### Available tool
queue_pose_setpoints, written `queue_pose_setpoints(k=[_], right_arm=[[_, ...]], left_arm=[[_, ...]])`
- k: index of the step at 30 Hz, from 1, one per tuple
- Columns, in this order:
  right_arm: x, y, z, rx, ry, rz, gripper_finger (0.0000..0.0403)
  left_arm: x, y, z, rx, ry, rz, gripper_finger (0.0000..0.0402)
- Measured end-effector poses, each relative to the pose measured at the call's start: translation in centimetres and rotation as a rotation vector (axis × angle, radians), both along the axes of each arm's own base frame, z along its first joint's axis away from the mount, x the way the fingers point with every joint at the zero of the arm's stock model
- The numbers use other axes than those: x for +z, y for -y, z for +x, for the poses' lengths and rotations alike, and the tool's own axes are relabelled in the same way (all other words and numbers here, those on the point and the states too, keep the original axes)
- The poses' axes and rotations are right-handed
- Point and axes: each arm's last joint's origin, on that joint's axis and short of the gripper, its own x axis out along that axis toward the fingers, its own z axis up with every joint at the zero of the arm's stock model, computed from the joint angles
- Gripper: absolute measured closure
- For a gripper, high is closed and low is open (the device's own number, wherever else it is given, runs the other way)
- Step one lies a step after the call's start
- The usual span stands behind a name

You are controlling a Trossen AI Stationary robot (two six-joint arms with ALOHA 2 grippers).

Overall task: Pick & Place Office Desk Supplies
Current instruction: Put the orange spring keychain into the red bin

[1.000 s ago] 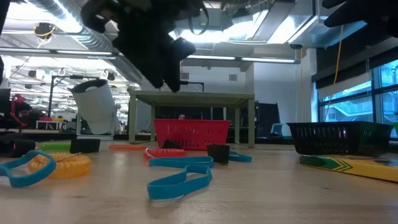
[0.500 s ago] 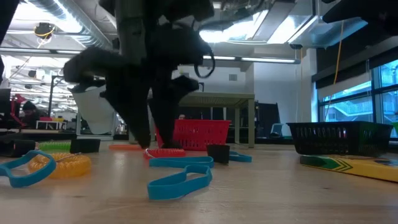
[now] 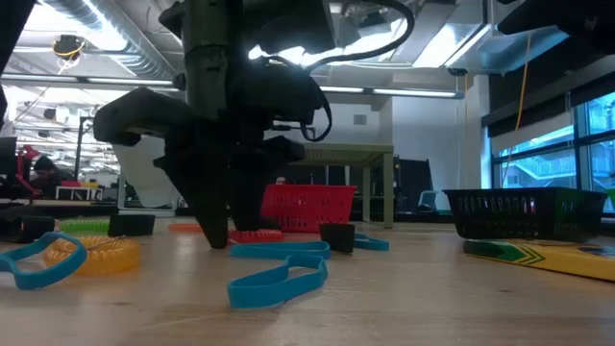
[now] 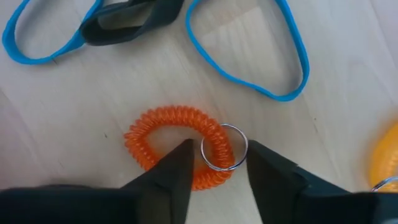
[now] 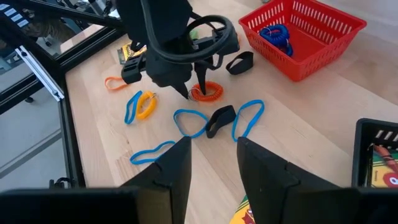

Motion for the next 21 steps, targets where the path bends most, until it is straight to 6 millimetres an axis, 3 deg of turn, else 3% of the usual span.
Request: queue_pose_setpoints(k=[8,21], right_arm=[[0.03,-0.02,0.02,0.0,0.003,0.003,0.0273],[0.02,-0.01,0.02,-0.001,0.004,0.001,0.0273]], left_arm=[[-0.07,-0.07,0.07,0.095,0.002,-0.005,0.0385],[0.08,0.07,-0.09,0.137,-0.003,-0.014,0.0398]])
